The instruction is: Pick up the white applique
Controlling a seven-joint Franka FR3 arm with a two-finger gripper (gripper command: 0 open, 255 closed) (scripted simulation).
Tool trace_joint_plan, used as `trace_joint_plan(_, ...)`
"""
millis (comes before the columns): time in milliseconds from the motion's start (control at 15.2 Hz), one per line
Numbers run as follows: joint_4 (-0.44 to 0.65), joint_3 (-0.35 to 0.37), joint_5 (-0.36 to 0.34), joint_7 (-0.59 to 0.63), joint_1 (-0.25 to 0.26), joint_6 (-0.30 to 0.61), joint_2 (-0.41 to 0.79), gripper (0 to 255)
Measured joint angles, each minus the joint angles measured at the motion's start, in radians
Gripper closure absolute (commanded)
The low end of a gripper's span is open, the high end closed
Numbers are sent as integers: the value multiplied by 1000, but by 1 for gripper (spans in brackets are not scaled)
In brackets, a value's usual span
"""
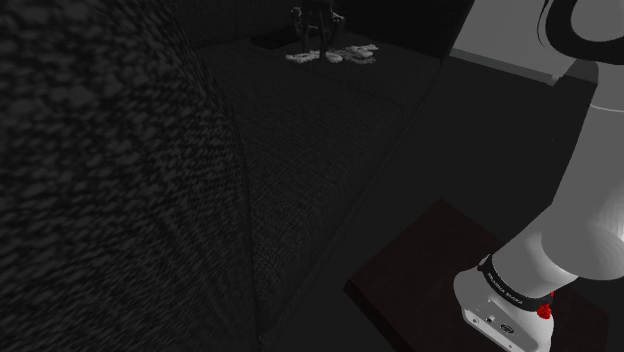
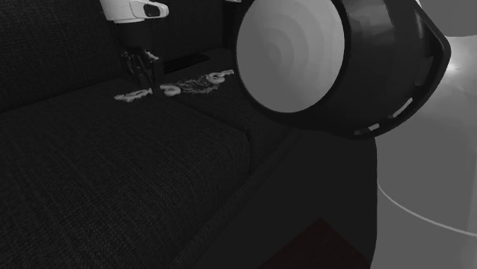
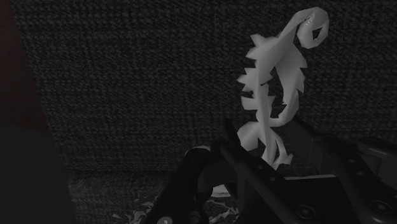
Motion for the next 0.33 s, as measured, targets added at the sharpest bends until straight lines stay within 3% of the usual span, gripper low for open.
trace_joint_plan(330, 116, 0, -10, 1, 17, -82, 34, 255)
